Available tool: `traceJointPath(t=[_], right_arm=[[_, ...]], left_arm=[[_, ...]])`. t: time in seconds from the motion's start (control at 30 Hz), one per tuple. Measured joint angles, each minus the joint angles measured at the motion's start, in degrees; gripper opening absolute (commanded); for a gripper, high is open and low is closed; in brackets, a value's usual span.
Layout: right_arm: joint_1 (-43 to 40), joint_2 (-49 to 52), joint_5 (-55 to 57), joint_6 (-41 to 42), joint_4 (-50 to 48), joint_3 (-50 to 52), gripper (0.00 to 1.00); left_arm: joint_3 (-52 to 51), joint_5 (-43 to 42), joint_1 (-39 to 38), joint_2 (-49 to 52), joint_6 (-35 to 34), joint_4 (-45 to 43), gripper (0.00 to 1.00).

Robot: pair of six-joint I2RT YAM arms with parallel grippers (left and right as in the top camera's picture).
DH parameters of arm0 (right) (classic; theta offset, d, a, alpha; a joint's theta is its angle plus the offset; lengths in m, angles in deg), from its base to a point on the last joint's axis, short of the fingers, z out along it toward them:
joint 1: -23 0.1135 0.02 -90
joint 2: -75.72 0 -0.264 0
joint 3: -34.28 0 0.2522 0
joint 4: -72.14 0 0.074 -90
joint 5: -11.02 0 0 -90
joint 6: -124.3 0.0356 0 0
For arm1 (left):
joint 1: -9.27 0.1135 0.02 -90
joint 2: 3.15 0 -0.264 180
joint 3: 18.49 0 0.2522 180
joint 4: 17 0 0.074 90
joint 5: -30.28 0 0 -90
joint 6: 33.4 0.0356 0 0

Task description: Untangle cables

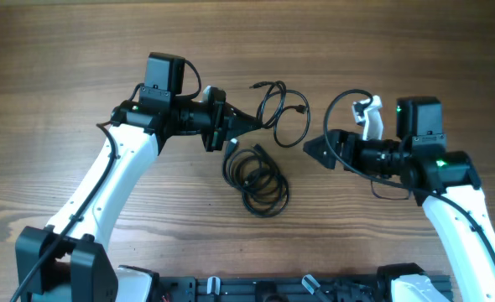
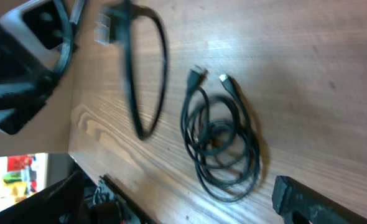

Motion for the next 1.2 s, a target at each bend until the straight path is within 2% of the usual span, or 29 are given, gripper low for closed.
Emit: traceJointPath(t=[0.07,0.17,0.27,0.43,0.73,0.87,1.03,1.2], right_arm=[[1.55,0.35,0.04,1.05,-2.51,-0.02,0.87],[3.26,1.57,1.62,3.72,-4.55,-0.02,0.68],[3.67,3.63,3.28,5.33,-5.4,-0.02,0.38],[3.67,5.81,4.09,6.1,-6.23,0.0,0.04],[3.67,6.38,4.46,5.97,-7.28,0.0,0.04],[3.85,6.16,9.92,5.99,-6.91,0.0,0.04],[4.31,3.1,18.8,6.03,-4.61,0.0,0.04],[4.5,0.59,20.94,6.71,-4.55,0.0,0.04]], left_arm=[[0.0,-0.02,-0.76,0.0,-0.02,0.0,0.04],[0.0,-0.02,-2.03,0.0,-0.22,0.02,0.04],[0.0,-0.04,-2.78,0.0,-0.22,0.02,0.04],[0.0,-0.02,-2.97,0.0,-0.39,0.02,0.04],[0.0,2.21,-2.97,0.0,-0.39,0.02,0.04],[0.0,4.96,-2.19,0.0,1.75,0.11,0.04],[0.2,10.05,1.7,-0.02,7.78,6.84,0.04],[0.28,19.67,3.48,-0.09,9.86,12.39,0.04]])
